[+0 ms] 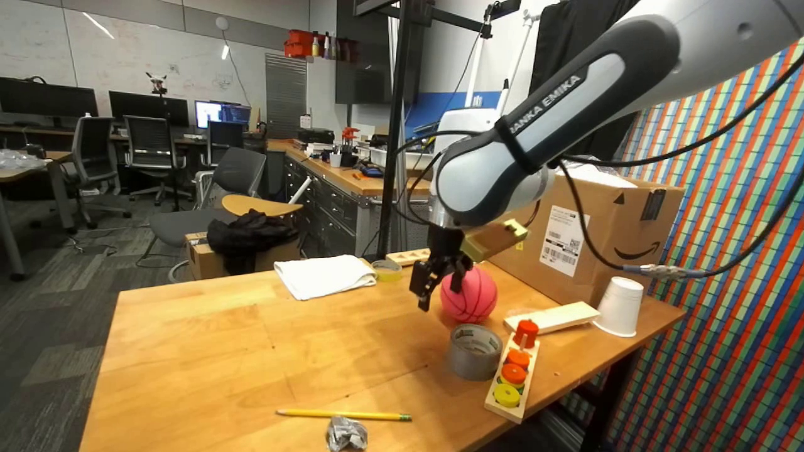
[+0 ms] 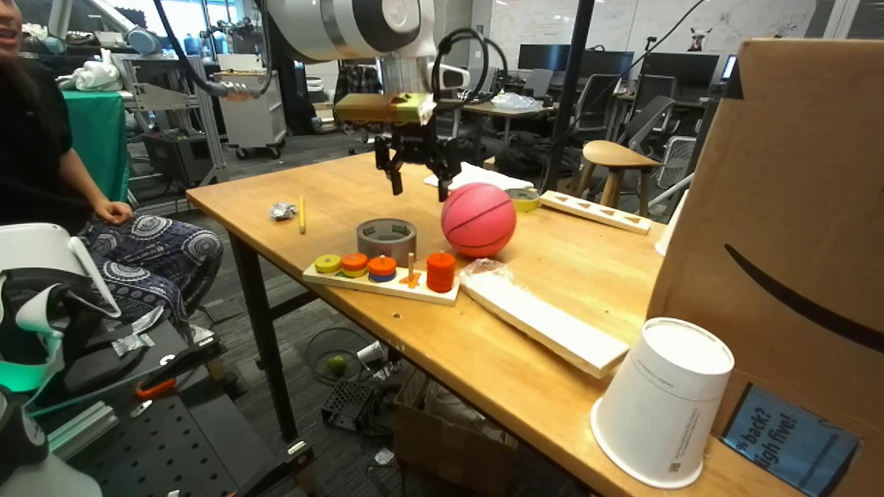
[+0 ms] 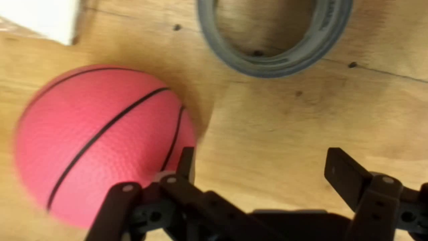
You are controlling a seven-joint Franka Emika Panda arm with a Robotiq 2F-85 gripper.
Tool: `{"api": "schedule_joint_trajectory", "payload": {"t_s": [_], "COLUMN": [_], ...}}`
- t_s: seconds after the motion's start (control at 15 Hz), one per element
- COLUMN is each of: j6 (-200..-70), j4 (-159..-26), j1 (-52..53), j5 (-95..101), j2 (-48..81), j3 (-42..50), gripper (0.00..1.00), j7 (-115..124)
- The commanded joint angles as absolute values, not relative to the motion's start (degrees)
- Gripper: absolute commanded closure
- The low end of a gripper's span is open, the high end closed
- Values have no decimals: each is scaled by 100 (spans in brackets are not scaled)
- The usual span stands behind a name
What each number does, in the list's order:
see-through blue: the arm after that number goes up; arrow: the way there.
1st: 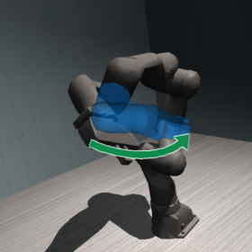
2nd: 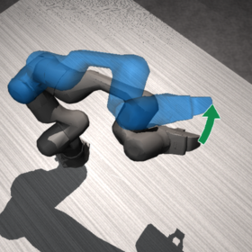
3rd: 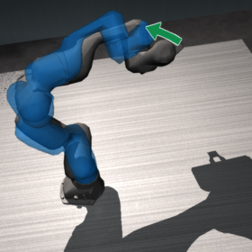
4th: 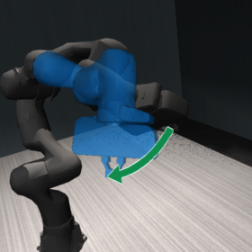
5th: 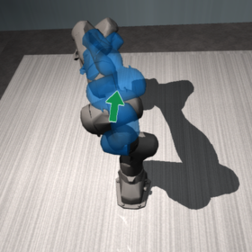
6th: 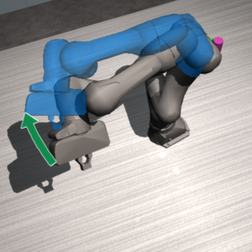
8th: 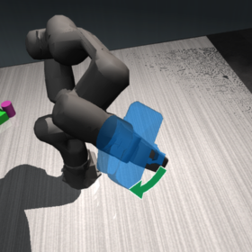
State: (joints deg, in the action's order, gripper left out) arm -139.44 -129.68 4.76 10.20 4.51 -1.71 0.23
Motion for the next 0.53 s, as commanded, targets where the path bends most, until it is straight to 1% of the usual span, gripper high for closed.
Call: {"api": "schedule_joint_trajectory", "payload": {"t_s": [0.0, 0.2, 0.47], "j6": [-13622, -13092, -12728], "j4": [-13437, -13536, -13725], "j1": [412, 371, 550], "j5": [2312, 2966, 2658], "j2": [-902, -1584, -2034], "j3": [-121, -494, -973], "gripper": [0, 0, 0], "j7": [810, 1143, 1126]}}
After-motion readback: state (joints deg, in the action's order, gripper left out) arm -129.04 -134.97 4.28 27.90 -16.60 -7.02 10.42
